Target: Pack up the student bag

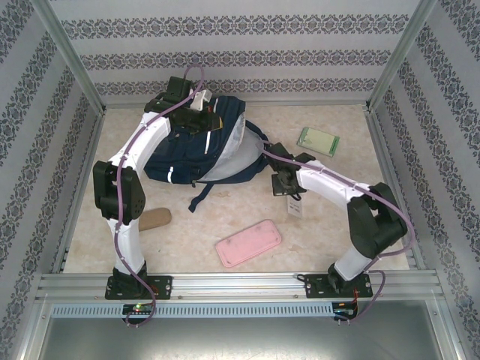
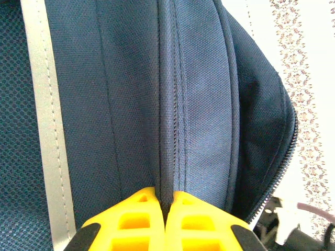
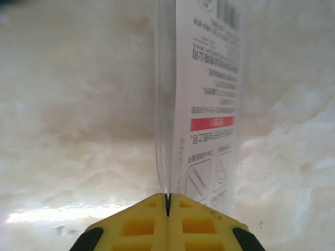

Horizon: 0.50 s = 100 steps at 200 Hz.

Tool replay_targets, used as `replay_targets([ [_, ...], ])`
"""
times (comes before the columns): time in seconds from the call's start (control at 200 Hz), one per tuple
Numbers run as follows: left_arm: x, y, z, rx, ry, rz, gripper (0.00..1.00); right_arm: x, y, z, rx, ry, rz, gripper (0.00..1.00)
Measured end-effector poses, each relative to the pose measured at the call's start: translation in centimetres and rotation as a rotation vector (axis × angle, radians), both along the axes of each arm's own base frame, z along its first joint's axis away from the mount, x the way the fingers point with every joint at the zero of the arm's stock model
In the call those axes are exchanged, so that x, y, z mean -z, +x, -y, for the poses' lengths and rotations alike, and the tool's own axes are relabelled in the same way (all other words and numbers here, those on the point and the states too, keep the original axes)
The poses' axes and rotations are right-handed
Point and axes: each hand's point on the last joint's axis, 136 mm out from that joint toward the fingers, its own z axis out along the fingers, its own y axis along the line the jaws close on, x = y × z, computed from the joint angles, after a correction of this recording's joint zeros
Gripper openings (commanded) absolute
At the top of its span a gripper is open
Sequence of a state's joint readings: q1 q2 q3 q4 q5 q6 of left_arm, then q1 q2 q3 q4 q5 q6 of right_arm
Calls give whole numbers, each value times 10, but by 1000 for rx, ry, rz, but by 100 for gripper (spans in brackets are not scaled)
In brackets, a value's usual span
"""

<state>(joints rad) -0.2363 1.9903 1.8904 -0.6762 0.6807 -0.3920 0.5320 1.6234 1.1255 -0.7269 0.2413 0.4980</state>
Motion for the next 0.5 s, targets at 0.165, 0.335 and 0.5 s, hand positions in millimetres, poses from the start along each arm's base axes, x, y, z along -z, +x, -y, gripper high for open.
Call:
replay_targets([
  [0.165, -1, -1, 1, 4, -6, -1, 0, -39, 15, -19, -15, 110, 93, 0],
  [0.335, -1, -1, 1, 2, -12, -4, 0, -74, 32, -41, -30, 236, 179, 0],
  [0.5, -2, -1, 2, 0, -22, -11, 0, -109, 55, -65, -42, 386, 257, 0],
])
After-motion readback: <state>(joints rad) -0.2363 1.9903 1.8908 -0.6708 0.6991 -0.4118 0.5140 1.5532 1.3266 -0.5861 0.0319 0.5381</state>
